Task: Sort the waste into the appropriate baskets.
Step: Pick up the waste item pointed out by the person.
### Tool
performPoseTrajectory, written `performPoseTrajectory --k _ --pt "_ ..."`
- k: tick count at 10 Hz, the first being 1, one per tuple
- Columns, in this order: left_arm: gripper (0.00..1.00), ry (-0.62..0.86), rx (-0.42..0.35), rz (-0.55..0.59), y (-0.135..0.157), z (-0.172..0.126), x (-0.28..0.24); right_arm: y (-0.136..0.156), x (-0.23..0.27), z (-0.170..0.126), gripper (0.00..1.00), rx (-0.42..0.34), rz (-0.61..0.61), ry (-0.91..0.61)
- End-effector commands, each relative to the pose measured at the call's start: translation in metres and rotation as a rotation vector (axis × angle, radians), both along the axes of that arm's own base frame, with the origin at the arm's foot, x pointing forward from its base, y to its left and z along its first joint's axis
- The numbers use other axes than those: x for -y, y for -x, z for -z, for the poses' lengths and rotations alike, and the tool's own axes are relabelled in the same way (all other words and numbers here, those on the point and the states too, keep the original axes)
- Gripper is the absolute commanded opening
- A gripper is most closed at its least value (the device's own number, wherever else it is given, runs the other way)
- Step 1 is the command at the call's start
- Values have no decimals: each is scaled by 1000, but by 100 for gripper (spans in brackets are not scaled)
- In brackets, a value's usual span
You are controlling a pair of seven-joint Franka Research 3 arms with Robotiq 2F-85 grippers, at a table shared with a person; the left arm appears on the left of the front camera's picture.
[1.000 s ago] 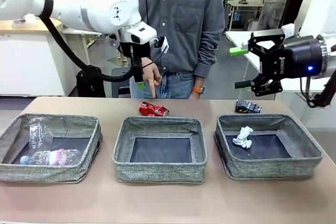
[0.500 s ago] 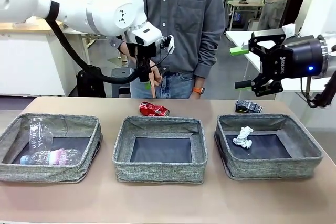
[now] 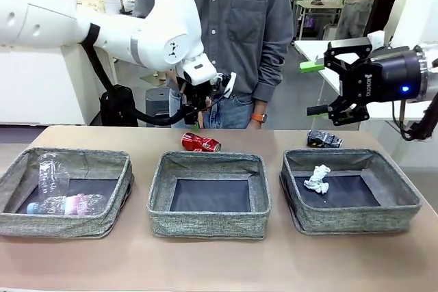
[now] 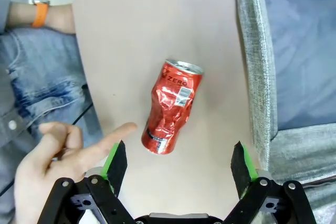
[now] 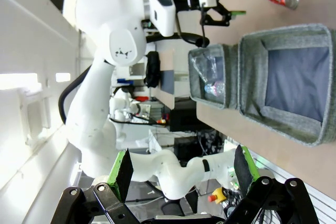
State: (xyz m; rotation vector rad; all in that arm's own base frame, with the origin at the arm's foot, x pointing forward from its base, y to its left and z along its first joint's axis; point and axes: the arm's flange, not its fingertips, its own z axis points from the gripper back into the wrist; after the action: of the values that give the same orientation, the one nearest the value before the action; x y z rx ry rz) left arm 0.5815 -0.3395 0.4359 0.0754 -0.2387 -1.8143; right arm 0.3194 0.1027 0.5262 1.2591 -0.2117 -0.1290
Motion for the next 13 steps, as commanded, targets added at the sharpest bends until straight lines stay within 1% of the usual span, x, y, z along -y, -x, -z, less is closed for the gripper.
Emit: performPoseTrajectory --k 1,3,5,6,7,9,13 --pt "100 -25 -18 37 -3 4 -3 1 -1 -2 100 -12 3 -10" --pt "100 -65 -13 99 -13 25 13 1 -1 -2 100 -12 3 -10" --pt "100 -124 10 99 -21 49 19 1 -1 -2 100 -12 3 -10" --pt "100 -131 14 93 -24 56 23 1 -1 -2 100 -12 3 -10" --pt "100 -137 45 92 -27 59 27 1 -1 -2 100 -12 3 -10" --pt "100 -166 67 94 -32 62 30 1 -1 -2 100 -12 3 -10" --pt "100 -185 -1 123 -40 75 36 1 -1 -2 100 -12 3 -10"
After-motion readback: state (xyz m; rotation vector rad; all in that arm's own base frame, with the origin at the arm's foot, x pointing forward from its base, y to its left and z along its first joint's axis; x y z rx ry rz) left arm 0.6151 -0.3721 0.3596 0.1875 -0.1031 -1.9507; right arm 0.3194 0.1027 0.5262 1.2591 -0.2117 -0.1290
